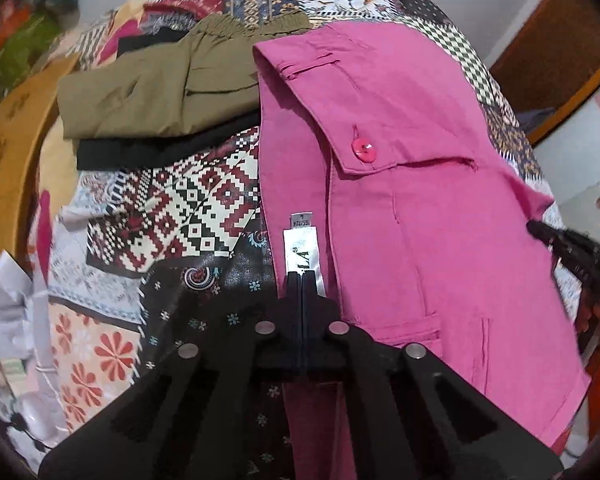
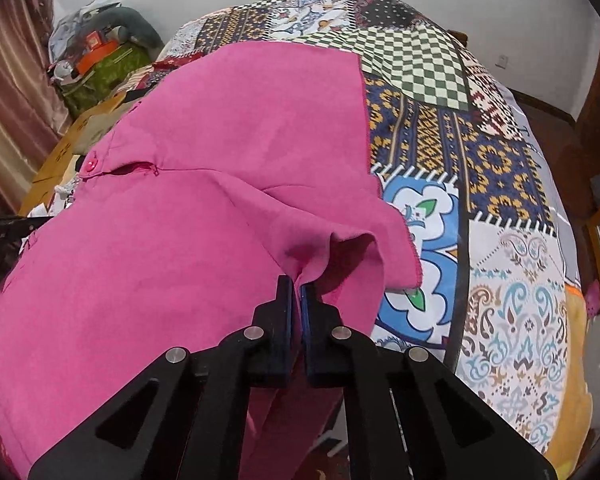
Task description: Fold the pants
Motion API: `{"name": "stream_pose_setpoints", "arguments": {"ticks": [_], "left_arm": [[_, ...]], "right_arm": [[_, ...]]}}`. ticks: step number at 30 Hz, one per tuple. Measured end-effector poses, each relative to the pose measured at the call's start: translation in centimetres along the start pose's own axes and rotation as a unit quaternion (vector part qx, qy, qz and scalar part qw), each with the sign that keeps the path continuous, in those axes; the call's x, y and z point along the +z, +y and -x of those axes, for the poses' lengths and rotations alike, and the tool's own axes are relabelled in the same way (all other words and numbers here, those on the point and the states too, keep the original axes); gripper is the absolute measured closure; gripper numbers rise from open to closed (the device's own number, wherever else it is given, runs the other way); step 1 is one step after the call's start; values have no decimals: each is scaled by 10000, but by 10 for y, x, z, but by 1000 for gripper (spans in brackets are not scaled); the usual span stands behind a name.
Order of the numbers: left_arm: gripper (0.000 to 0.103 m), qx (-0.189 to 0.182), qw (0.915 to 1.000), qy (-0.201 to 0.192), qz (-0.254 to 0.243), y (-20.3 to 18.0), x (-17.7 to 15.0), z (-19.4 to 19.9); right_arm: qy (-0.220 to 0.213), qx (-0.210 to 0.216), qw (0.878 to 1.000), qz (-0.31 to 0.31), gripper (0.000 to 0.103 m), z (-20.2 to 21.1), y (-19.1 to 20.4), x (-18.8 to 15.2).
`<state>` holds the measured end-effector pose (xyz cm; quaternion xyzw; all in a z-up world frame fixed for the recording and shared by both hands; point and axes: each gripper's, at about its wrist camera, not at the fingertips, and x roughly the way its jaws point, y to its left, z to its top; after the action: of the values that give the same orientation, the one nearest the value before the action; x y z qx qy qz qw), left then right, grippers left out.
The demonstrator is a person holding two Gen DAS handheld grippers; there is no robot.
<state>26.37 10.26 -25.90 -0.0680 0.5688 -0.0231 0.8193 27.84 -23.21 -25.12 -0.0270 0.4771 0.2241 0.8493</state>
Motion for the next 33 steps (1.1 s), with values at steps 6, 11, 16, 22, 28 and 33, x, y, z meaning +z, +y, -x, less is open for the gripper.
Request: {"name": "stream_pose_setpoints", "arguments": {"ticks": [6,11,16,22,28,33], "left_arm": [[98,57,9998,-169,62,3,11,13],[71,-53,9978,-617,241,6,34,31],[61,-70,9971,-742,133,-3,58,26],[50,-282,9980,-553,116,-9,78,-2],[47,-490,9980,-203,340,-4,83,-36],[47,-248,9988,-385,-163,-20,83,-38]], "right_arm": [[-67,-105,9999,78,97,16,3,-7],[-342,-221,9992,-50,90,43,-10,-2],[-719,-298,9960,-427,60,50,-33,15],[-637,-350,9947,-732,58,22,-49,32],[-91,-171,9955,-931,58,-20,-59,29],[88,108,9946,-1025,58,-35,-58,16]]}}
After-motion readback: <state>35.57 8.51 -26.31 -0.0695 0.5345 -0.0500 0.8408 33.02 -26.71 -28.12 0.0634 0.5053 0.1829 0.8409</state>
